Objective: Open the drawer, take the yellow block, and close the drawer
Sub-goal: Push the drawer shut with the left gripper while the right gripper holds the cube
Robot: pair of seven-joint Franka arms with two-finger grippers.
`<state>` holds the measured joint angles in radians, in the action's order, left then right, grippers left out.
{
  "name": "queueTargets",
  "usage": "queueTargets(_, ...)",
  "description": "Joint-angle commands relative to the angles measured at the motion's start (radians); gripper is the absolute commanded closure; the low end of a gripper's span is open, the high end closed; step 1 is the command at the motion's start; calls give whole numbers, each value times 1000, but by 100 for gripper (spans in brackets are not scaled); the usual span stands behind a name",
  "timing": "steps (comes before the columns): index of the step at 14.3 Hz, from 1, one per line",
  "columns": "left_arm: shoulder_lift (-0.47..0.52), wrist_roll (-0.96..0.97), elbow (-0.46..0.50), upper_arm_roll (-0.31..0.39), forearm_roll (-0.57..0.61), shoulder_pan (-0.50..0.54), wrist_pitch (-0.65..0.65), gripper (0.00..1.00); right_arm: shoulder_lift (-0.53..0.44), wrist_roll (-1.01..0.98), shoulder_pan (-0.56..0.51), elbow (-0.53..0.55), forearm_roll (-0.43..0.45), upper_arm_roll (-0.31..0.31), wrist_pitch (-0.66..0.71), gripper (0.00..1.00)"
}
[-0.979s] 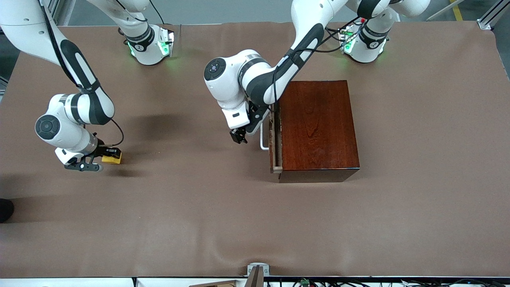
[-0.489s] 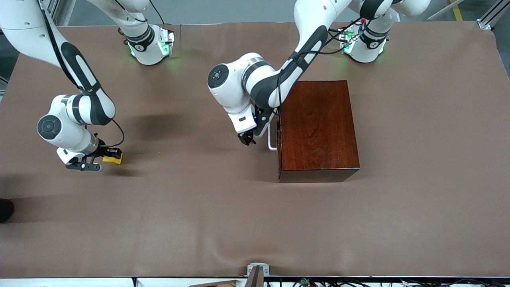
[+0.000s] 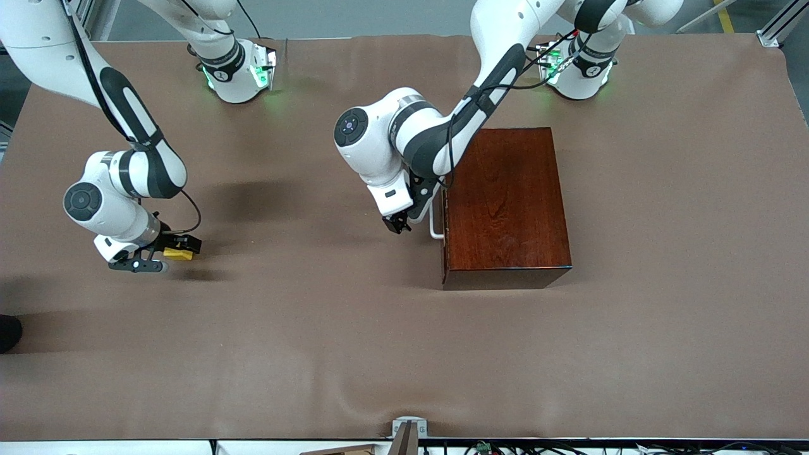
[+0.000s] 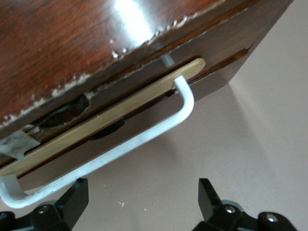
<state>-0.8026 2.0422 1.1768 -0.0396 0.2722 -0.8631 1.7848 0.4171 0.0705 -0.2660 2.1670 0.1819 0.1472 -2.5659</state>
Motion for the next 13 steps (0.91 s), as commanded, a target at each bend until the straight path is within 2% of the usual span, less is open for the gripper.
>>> queueTargets(1, 31, -33, 11, -5, 28, 19, 41, 0, -63, 6, 4, 8, 22, 20, 7, 0)
queueTargets(3, 81, -48, 1, -8, 27, 19, 51, 0, -84, -5, 4, -12, 22, 26, 21, 0)
queueTargets(5, 156, -213, 7, -2, 18, 24, 51, 0, -110, -23, 5, -41, 22, 51, 68, 0)
queueTargets(8, 261, -374, 30, 1, 15, 35, 41, 0, -116, -18, 4, -159, 13, 97, 260, 0)
queueTargets(10, 328, -507, 50, -2, 9, 81, 6, 0, -116, -14, 4, -228, 11, 121, 358, 0)
queueTargets(13, 440, -670, 141, -2, -68, 153, -1, 0, -116, -14, 5, -344, -24, 144, 508, 0)
